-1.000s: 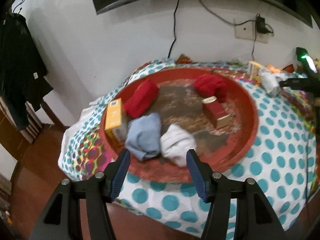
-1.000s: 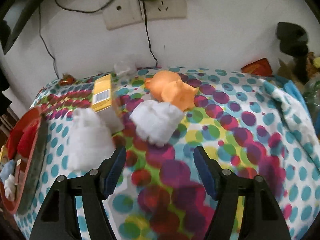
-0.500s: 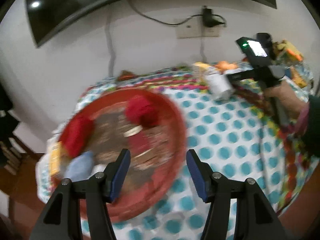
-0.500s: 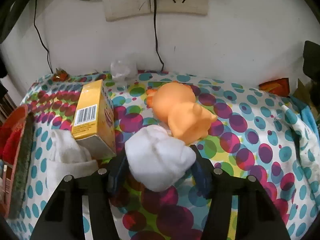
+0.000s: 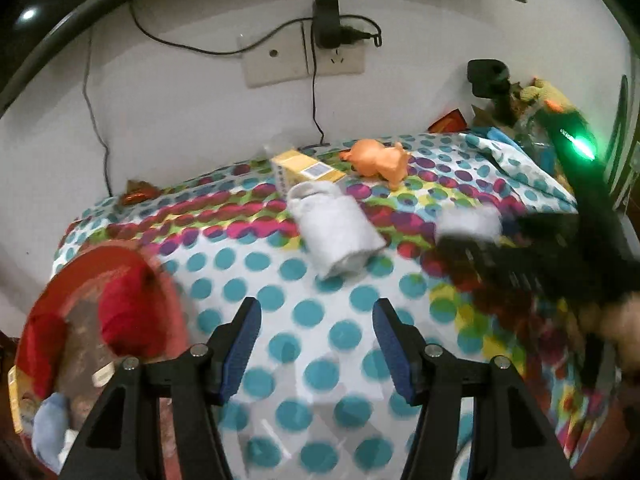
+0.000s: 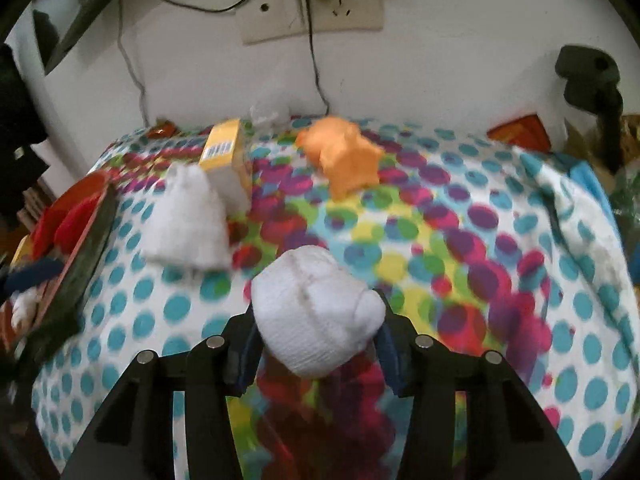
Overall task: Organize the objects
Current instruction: 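Grasp the rolled white sock with left tool while right tool grips another white sock, then carry the rolled white sock over the red tray with the left tool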
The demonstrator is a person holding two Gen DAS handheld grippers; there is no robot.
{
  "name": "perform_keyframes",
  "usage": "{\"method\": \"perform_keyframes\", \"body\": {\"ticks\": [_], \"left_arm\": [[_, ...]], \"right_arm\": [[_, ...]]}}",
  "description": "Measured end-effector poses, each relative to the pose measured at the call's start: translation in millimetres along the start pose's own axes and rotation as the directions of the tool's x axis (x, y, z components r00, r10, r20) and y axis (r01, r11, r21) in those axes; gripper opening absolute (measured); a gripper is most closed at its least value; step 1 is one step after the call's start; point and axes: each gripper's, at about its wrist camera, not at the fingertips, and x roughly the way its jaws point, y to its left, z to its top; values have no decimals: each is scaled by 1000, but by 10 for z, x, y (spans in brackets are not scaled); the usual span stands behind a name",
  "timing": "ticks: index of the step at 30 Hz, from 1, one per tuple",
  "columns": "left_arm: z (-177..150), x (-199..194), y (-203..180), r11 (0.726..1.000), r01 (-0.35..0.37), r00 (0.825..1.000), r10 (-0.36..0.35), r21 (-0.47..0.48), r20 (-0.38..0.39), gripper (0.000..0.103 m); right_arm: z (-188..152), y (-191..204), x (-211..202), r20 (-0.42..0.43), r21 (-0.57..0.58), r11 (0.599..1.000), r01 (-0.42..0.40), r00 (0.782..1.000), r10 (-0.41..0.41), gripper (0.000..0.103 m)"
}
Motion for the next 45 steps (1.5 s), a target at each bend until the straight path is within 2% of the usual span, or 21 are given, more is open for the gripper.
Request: {"method": "perform_keyframes", "body": {"ticks": [5,9,14,19,22,24,26,30,36,45], "left_arm": [[179,290,-86,996,61,998,-63,-67,-24,60],[303,478,-149,997,27,999,-28,-72,-20,60],[373,700,-68,986,49,998,-55,-160,-32,60],[376,913,-35,981,-3,998,-10,-196,-65,60],[327,938,27,970,24,998,-39,-241,-56,60],[303,908,20,972,30,998,-41,-235,-42,59],[291,901,1,976,28,998,-40,-215,-50,47],[262,831,-9,981,36,998,-43,-190,-37,35],[148,704,-77,989,26,998,-33,-145,-47,34],[-154,414,-189,996,-27,999,24,-86,-37,34]], "right_arm": [[-43,-101,-36,9,47,999,-16,1000,16,46],[-41,-66,-29,6,33,999,0,1000,-1,46],[-46,-54,-29,1,16,1000,17,1000,-17,47],[-49,-51,-25,-2,7,1000,23,1000,-23,49],[-48,-47,-28,-2,8,1000,23,1000,-23,49],[-46,-48,-29,-2,7,1000,25,1000,-25,49],[-45,-41,-28,-3,2,1000,30,1000,-30,49],[-50,-35,-30,-4,-4,999,38,999,-38,49],[-50,-11,-8,-11,-31,997,65,998,-66,50],[-44,3,5,-17,-55,994,94,995,-95,50]]}}
